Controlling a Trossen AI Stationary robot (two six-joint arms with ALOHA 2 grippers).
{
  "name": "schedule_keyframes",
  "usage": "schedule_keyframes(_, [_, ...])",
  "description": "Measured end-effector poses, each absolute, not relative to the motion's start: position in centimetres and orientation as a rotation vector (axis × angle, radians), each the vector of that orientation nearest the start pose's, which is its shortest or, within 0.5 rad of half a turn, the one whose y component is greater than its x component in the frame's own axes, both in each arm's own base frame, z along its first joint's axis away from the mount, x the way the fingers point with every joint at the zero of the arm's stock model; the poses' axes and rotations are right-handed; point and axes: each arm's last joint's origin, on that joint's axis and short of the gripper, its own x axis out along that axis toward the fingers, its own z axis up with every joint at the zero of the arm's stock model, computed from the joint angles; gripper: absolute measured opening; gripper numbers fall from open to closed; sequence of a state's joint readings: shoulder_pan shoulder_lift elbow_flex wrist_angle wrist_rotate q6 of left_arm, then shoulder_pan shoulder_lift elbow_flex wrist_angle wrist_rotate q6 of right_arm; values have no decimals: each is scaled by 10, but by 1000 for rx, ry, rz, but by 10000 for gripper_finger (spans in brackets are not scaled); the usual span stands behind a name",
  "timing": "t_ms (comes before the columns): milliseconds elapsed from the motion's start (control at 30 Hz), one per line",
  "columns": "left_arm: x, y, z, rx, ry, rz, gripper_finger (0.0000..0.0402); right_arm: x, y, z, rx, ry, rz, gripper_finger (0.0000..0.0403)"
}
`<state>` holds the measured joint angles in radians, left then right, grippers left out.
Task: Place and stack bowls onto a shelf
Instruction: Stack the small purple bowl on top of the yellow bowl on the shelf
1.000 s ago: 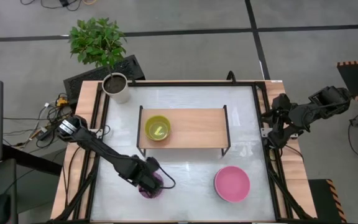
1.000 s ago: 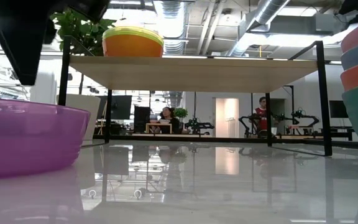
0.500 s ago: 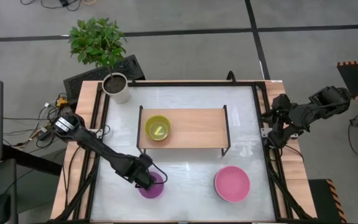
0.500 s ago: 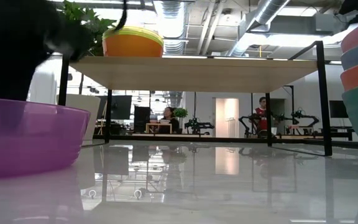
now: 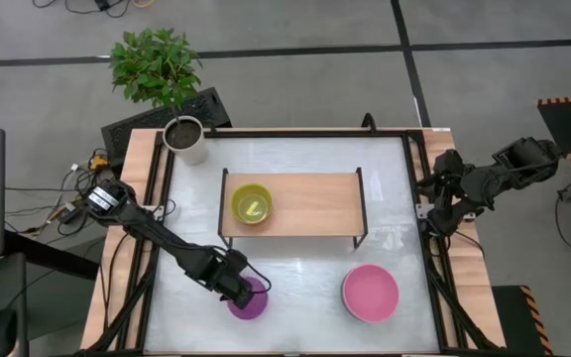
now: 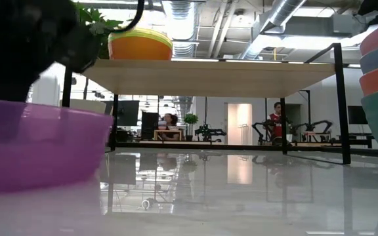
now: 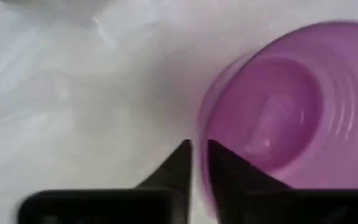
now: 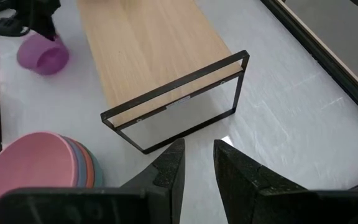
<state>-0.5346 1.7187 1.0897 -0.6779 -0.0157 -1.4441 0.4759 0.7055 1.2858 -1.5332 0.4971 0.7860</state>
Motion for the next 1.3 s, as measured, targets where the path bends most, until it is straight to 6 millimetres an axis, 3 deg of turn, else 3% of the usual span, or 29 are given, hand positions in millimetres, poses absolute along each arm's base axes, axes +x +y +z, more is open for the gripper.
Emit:
schedule_keyframes(200, [289, -171, 206, -926, 1238, 437, 2, 46, 8, 383, 289, 767, -337, 113])
schedule_keyframes(333, [303, -173, 255, -956, 1131, 376, 0, 46, 8, 383, 288, 767, -337, 113])
schedule_keyframes(533, [307, -149, 333, -895, 1017, 499, 0, 46, 8, 383, 285, 767, -337, 113])
schedule_keyframes(633, [302, -137, 353, -826, 984, 548, 0, 46, 8, 383, 285, 767, -337, 113])
schedule_keyframes(700, [299, -135, 350, -802, 1005, 596, 1, 46, 8, 383, 284, 767, -337, 113])
schedule_keyframes(833, [298, -141, 325, -754, 1131, 573, 21, 46, 8, 383, 284, 767, -337, 113])
schedule_keyframes(1067, [306, -164, 271, -841, 1145, 388, 101, 46, 8, 383, 284, 768, -337, 113])
schedule_keyframes(1300, [298, -163, 225, -896, 1162, 439, 166, 46, 8, 383, 283, 768, -337, 113])
